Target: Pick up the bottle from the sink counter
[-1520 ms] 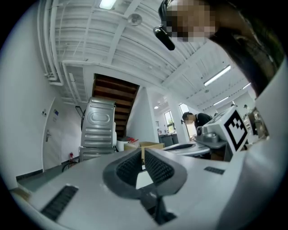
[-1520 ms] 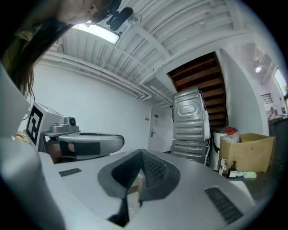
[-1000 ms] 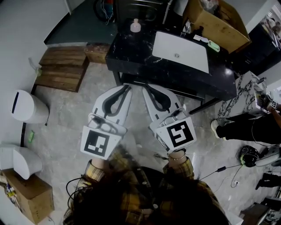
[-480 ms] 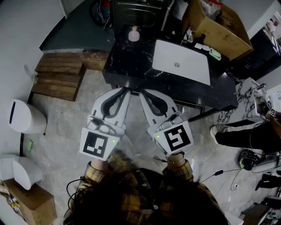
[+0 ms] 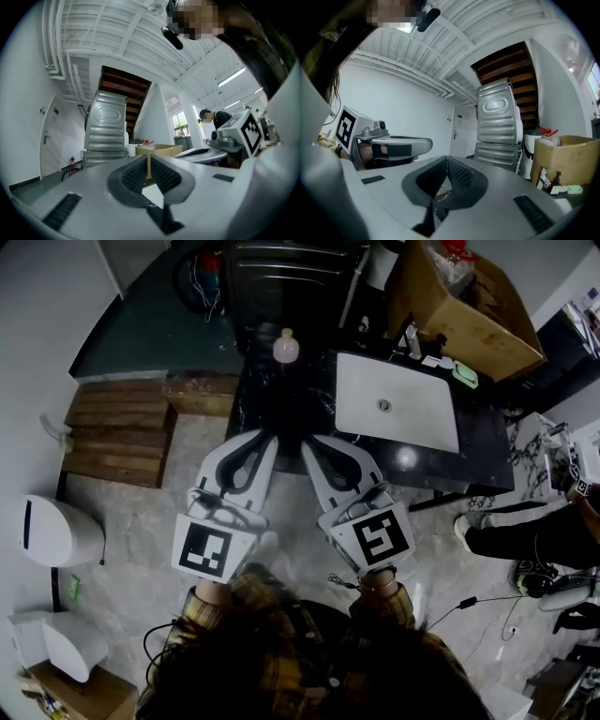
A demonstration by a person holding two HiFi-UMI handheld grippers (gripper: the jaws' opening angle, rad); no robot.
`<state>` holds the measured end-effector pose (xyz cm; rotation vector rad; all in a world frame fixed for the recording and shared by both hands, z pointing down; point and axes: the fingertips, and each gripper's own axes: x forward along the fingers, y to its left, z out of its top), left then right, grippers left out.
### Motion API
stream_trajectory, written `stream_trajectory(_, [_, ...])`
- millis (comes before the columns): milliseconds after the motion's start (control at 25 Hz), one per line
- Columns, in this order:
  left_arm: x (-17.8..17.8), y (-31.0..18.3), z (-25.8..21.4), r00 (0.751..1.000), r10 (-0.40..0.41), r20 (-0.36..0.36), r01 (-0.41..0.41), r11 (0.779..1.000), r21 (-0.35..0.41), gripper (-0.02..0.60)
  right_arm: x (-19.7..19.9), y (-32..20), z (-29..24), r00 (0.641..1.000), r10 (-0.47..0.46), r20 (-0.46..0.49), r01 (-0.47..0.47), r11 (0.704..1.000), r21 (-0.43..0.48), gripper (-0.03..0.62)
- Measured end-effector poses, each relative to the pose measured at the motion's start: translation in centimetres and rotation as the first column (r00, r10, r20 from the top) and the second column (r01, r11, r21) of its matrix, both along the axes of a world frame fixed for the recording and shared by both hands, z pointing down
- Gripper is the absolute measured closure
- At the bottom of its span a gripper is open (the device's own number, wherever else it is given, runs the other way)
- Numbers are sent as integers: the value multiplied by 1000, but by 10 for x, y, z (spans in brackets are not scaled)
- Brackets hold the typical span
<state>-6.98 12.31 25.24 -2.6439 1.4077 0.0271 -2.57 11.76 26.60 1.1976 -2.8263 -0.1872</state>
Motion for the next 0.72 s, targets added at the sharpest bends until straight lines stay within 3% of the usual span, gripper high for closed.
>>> stream_trajectory(360, [-17,-62,8,997,69,28,-68,998,-9,548,-24,-64,3,997,73,9,-73,997,-7,577])
stream_trajectory(720, [-23,-100,22,991,132,20,-131,990,-52,548,-16,-100,13,985,175,-4,-175,984,-35,577])
